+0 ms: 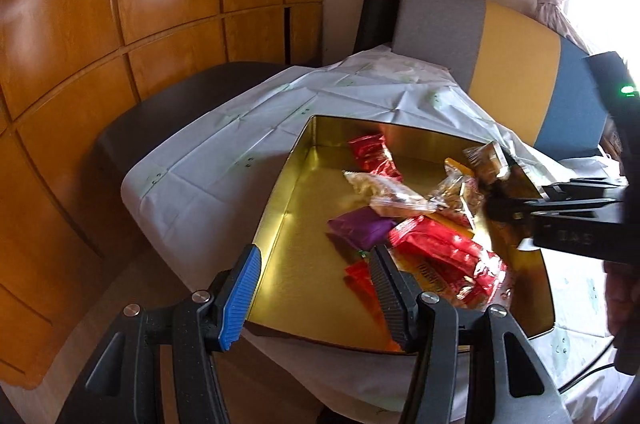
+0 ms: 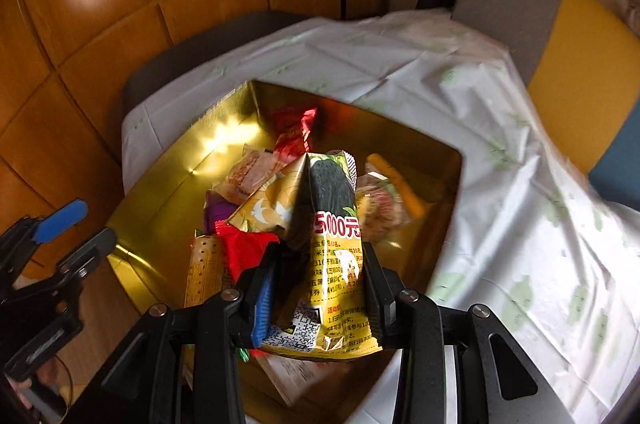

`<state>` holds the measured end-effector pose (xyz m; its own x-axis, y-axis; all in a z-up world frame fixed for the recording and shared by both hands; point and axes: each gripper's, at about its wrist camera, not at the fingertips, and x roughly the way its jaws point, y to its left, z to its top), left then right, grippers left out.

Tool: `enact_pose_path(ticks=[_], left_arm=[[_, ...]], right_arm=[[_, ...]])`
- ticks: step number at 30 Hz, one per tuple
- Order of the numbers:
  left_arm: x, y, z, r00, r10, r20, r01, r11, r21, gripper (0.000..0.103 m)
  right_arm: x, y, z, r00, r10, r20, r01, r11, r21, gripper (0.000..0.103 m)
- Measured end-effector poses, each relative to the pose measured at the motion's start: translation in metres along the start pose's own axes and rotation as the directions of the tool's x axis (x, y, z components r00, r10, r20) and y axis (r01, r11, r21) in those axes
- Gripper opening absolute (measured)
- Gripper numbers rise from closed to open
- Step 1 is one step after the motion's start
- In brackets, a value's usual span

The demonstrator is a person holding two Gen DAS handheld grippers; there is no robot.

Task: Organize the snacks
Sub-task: 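Lift the yellow-and-black bag with the right tool and carry it over the tray, then open the right tool to drop the yellow bag into the tray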

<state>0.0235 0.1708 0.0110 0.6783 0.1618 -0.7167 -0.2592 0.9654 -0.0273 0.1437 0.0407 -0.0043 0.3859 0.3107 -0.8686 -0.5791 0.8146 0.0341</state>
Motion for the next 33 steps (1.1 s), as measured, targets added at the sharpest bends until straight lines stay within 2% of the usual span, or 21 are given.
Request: enact_pose_path(ticks=[4,6,12,14,16,17,18,19,21,28,32,33], left_arm=[[0.004,0.005,-0.003,1.0,0.008,-0.018,-0.008,1.0,-0.012,0.057],[0.006,0.006,-0.004,1.0,0.007,-0.023,-0.007,1.0,-0.013,0.057],[0.01,0.007,-0.005,0.999,0.013,-0.034,-0.014,1.0,-0.026,0.057],[0.01,0.006,-0.005,0.999,0.011,-0.033,-0.012,1.0,-0.024,0.057],[0.009,0.004,-0.005,0.999,0.012,-0.031,-0.013,1.0,-0.021,0.057],[0.009,0.003,-0.005,0.999,0.014,-0.031,-0.015,1.0,-0.021,0.057],[0.009,0.002,-0.005,0.999,0.018,-0.032,-0.019,1.0,-0.021,0.057],[0.008,0.001,-0.005,0.999,0.022,-0.031,-0.023,1.0,-0.02,0.057],[0.007,0.0,-0.004,0.999,0.028,-0.028,-0.029,0.999,-0.018,0.057],[-0.004,-0.005,0.0,0.999,0.037,0.001,-0.037,0.999,-0.01,0.057],[-0.012,-0.01,0.001,0.999,0.036,0.024,-0.036,0.999,-0.001,0.058],[-0.013,-0.011,0.002,0.999,0.037,0.027,-0.037,0.999,0.001,0.06]], right_arm=[[0.032,0.002,0.004,0.998,-0.01,-0.062,0.009,1.0,-0.012,0.041],[0.034,-0.002,0.0,0.998,0.002,-0.07,-0.002,1.0,-0.002,0.042],[0.014,-0.011,-0.007,0.998,0.07,0.001,-0.07,0.996,0.051,0.06],[0.007,-0.01,-0.01,0.997,0.067,0.025,-0.069,0.997,0.045,0.06],[0.004,-0.007,-0.013,0.998,0.06,0.028,-0.061,0.998,0.029,0.056],[0.003,-0.005,-0.015,0.998,0.05,0.027,-0.051,0.999,0.018,0.049],[0.004,-0.003,-0.016,0.999,0.032,0.023,-0.032,0.999,0.005,0.032],[0.006,-0.001,-0.018,1.0,0.0,0.021,0.0,1.0,-0.006,0.026],[0.01,-0.001,-0.019,1.0,-0.023,0.018,0.023,1.0,-0.007,0.022],[0.012,-0.009,-0.023,0.999,-0.034,0.02,0.033,0.999,0.03,0.022],[-0.002,-0.01,-0.03,0.998,-0.029,0.063,0.026,0.998,0.048,0.023],[-0.008,-0.01,-0.033,0.996,-0.029,0.079,0.025,0.998,0.056,0.026]])
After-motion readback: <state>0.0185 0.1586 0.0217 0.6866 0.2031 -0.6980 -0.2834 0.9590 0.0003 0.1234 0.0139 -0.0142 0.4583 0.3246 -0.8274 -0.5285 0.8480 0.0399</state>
